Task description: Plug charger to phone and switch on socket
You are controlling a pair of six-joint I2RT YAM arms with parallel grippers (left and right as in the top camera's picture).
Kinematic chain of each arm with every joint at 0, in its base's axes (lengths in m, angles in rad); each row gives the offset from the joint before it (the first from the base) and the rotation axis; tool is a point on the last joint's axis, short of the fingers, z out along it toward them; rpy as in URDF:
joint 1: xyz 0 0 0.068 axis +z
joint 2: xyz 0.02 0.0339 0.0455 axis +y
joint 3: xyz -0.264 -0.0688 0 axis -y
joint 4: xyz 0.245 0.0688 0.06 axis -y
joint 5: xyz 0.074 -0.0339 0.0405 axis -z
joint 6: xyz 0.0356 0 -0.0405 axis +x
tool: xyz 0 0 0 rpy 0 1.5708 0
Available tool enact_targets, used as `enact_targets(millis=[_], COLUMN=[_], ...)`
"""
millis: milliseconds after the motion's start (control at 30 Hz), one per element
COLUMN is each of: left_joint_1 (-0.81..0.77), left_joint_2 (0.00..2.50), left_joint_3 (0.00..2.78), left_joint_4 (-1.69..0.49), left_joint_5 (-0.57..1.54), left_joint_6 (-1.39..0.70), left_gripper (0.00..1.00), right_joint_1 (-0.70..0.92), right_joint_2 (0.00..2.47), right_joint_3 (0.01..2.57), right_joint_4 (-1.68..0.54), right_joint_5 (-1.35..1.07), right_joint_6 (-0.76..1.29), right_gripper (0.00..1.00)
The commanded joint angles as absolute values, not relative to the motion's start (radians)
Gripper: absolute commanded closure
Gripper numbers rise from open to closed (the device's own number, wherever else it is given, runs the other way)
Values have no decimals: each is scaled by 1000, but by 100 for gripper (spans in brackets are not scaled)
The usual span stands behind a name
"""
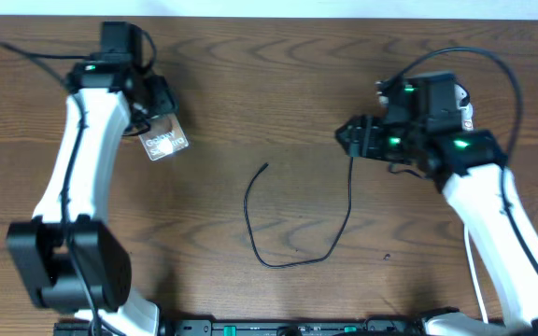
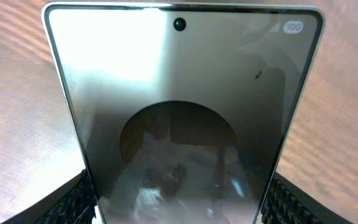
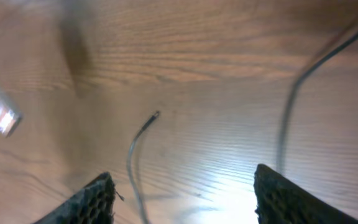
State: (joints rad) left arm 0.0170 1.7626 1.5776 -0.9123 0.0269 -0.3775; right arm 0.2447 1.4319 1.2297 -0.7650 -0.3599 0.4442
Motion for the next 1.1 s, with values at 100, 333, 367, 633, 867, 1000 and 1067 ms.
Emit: enact_targets(millis=[100,333,367,633,867,1000,1067], left_joint_1=[67,68,68,68,68,68,68], left_joint_2=[1668,1668,1668,1668,1668,1668,1668], left_joint_3=[1606,1605,1605,1605,1605,1605,1605], left_joint_4=[-942,-969,-968,-966,-964,-964,-965], left_joint_5=[19,18,18,17,17,17,17], left_joint_6=[-507,-507,-507,-507,-507,-506,-506], left_gripper=[45,45,45,45,45,45,45], right_joint_1=[400,494,503,566,622,632,631], right_joint_2=[1605,1790,1812,1937,1998,2004,2004], right_joint_3=[1246,1246,1246,1246,1246,1246,1246], right_joint_4=[-627,-470,-453,-371,-330,-328,-329], right_joint_5=[-349,-350,-355,-407,-407,-405,-398], right_joint_6=[796,984,1011,1150,1216,1219,1209], right_gripper=[34,34,34,35,38,39,39])
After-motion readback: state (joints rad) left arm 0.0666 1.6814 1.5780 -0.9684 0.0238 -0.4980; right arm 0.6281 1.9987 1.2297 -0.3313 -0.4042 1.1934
